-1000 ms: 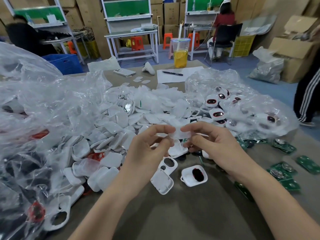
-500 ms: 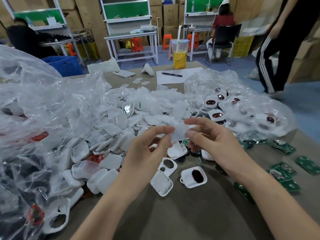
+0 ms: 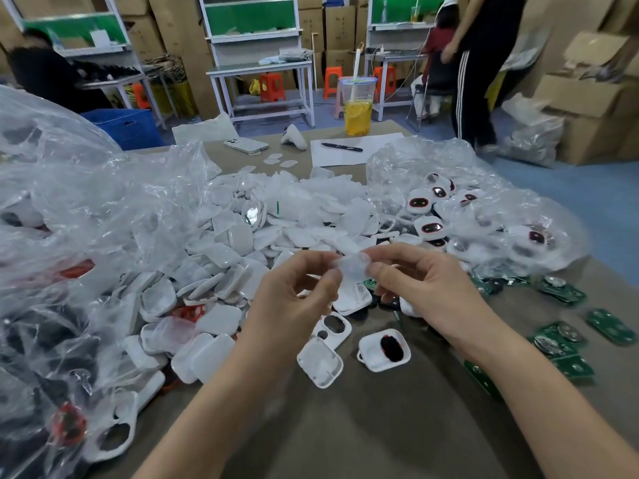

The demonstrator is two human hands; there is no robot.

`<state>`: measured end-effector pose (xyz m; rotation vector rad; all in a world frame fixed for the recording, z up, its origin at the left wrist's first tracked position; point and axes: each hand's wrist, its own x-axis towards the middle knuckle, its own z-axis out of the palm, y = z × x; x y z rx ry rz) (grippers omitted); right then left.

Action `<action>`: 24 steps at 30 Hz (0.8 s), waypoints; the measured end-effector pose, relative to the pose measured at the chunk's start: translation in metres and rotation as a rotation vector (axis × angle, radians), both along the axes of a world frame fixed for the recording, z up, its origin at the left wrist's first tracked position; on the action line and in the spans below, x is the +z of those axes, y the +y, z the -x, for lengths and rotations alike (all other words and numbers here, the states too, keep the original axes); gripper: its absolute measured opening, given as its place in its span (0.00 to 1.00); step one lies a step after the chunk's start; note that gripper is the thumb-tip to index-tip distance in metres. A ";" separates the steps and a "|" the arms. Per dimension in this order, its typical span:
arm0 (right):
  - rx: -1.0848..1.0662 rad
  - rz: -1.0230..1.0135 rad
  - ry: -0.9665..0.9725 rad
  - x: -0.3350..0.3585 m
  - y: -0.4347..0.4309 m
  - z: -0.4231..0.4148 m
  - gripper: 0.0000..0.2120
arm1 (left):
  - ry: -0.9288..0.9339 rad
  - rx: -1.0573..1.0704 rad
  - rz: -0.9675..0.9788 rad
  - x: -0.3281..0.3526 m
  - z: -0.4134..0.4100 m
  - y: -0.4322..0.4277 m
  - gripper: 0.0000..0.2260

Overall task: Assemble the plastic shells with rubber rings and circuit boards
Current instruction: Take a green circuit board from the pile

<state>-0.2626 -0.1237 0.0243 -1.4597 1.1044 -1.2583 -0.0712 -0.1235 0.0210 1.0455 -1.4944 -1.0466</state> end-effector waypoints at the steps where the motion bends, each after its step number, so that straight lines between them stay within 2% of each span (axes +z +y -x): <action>1: 0.000 -0.003 -0.002 0.000 0.000 0.000 0.06 | 0.005 -0.004 -0.007 0.000 0.000 0.000 0.09; 7: 0.013 -0.007 -0.018 0.000 0.000 0.000 0.07 | 0.018 0.002 -0.006 -0.002 0.002 0.000 0.11; 13: 0.034 -0.034 -0.057 -0.001 0.000 0.000 0.06 | -0.049 0.041 0.039 -0.003 0.001 0.003 0.06; 19: 0.056 -0.044 -0.056 -0.002 0.000 0.000 0.05 | -0.087 0.061 0.077 -0.004 0.000 0.003 0.09; 24: 0.051 -0.040 -0.034 -0.005 -0.002 0.002 0.07 | -0.020 0.019 0.036 0.000 -0.001 0.004 0.11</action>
